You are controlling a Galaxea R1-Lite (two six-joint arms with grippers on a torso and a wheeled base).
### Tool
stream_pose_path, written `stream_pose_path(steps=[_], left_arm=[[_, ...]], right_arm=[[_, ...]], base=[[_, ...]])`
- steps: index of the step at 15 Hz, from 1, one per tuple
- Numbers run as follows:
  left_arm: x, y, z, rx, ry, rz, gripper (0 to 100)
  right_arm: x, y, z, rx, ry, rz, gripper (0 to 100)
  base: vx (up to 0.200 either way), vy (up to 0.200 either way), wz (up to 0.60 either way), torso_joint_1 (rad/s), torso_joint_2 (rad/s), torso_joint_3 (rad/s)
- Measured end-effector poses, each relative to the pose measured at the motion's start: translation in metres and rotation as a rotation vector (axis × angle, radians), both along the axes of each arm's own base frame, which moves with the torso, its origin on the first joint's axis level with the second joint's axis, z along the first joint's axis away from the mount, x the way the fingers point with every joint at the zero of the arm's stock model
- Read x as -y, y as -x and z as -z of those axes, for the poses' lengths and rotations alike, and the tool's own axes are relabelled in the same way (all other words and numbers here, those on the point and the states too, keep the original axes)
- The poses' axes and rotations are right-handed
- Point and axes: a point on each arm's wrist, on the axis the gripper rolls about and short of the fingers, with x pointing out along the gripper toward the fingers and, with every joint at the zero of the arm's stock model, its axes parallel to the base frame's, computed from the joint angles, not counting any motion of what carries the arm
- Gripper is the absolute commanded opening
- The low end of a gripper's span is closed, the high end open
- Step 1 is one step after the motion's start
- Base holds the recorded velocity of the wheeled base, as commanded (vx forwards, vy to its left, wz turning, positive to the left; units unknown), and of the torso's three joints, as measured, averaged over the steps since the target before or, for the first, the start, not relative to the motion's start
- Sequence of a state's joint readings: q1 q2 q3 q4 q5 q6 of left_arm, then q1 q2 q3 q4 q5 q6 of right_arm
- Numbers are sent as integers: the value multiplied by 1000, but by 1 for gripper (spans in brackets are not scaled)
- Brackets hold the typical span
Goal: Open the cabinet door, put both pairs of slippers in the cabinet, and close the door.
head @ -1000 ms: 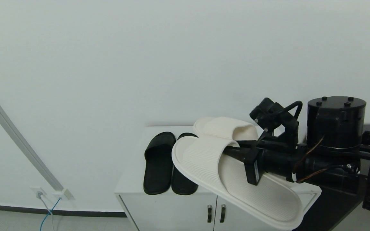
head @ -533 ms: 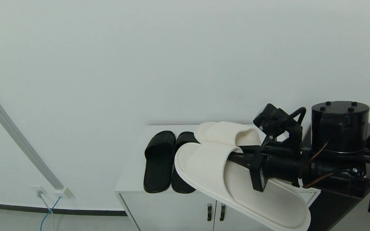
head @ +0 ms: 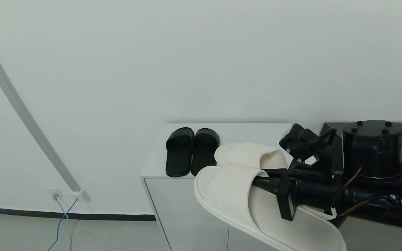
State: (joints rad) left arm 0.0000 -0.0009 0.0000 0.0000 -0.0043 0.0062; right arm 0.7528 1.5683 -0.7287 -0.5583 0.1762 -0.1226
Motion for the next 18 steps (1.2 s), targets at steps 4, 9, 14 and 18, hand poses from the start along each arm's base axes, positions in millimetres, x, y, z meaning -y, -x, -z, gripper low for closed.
stream_pose_path(steps=[4,9,14,18], left_arm=[[0,0,0,0,1,1,0],[0,0,0,0,4,-1,0],[0,0,0,0,4,-1,0],[0,0,0,0,1,1,0]], right_arm=[[8,9,5,-14,5,-24,0],[13,18,2,-4,-1,-36,0],[14,30,7,-15,9,-67,0],[15,31,9,-21,13,-66,0]], base=[[0,0,0,0,0,0],[0,0,0,0,0,0],[0,0,0,0,0,0],[0,0,0,-25,48,31]])
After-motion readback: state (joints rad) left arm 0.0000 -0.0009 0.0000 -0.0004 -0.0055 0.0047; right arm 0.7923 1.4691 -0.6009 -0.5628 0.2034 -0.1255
